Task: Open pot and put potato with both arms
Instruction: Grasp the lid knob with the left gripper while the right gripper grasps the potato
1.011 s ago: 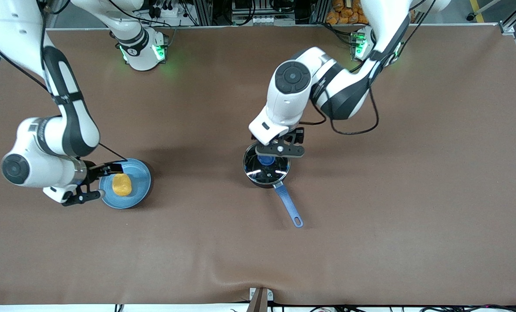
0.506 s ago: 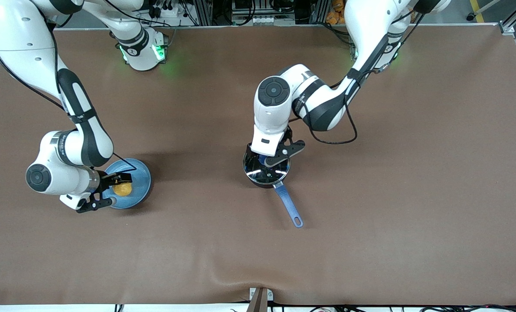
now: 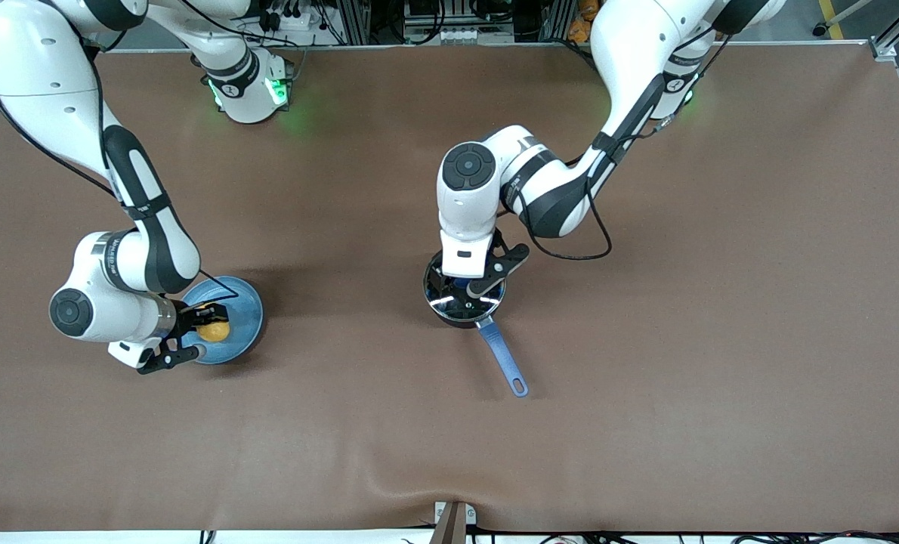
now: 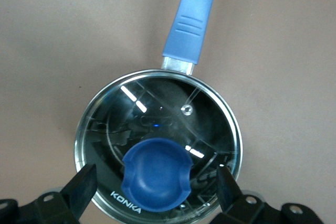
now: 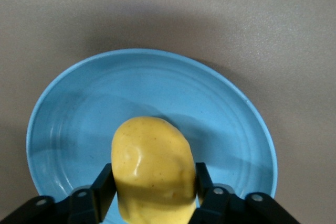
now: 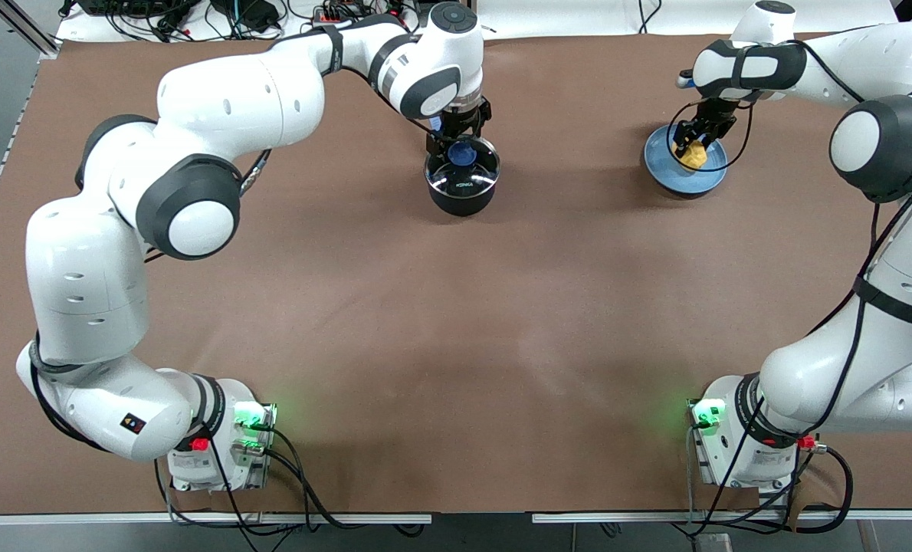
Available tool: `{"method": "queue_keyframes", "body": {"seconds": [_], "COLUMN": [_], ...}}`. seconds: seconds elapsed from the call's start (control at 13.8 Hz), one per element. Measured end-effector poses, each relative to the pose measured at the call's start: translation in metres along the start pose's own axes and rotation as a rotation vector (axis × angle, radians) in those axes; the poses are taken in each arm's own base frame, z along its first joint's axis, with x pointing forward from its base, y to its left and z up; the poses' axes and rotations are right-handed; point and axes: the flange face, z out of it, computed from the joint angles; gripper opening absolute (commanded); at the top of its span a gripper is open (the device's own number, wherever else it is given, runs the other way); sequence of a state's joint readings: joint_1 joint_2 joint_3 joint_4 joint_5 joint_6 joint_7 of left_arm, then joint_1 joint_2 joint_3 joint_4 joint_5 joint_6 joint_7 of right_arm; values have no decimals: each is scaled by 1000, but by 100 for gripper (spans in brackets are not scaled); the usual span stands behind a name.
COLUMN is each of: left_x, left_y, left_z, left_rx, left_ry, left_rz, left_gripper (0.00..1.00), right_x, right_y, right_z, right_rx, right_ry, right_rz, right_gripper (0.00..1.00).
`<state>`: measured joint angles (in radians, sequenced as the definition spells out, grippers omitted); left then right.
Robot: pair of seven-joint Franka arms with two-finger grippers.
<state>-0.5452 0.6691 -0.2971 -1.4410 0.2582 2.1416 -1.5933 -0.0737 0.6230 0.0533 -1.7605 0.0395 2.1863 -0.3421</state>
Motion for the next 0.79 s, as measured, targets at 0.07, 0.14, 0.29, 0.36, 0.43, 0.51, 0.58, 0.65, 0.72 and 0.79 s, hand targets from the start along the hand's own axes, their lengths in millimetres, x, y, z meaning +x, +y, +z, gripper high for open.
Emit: {"method": "queue_keyframes", "body": {"seconds": [0.07,0.14,0.29,0.36,0.43,0.51,0.58,0.65,0.72,0.79], "left_x": [0,0,-3,-7,-9,-10,-9,-9,-9,-8], "left_y": [0,1,2,3,3,3,3,3,3,2], "left_z": [2,5,11,13,14,15,15,15,16,16], "left_rx": [-2,-6,-11,-11,-10,-9,-9,-8,-8,-7], "left_ry": [0,-1,-6,-7,-7,-6,-5,-4,-4,-4], "left_rz": [0,0,4,8,13,14,14,14,14,14], "left_gripper": [100,100,100,100,100,100,100,99,96,94], "right_x": [1,1,2,3,5,8,11,15,18,20], "right_y": [0,0,1,3,5,4,2,-2,-6,-10], "right_z": [-1,-1,-3,-6,-11,-19,-30,-45,-60,-76], "right_rx": [-1,-1,-2,-4,-6,-8,-9,-9,-10,-10], "right_ry": [2,3,7,13,20,28,36,46,54,63], "right_rz": [-3,-6,-19,-18,-17,-19,-25,-34,-40,-48], "right_gripper": [0,0,0,0,0,0,0,0,0,0]}}
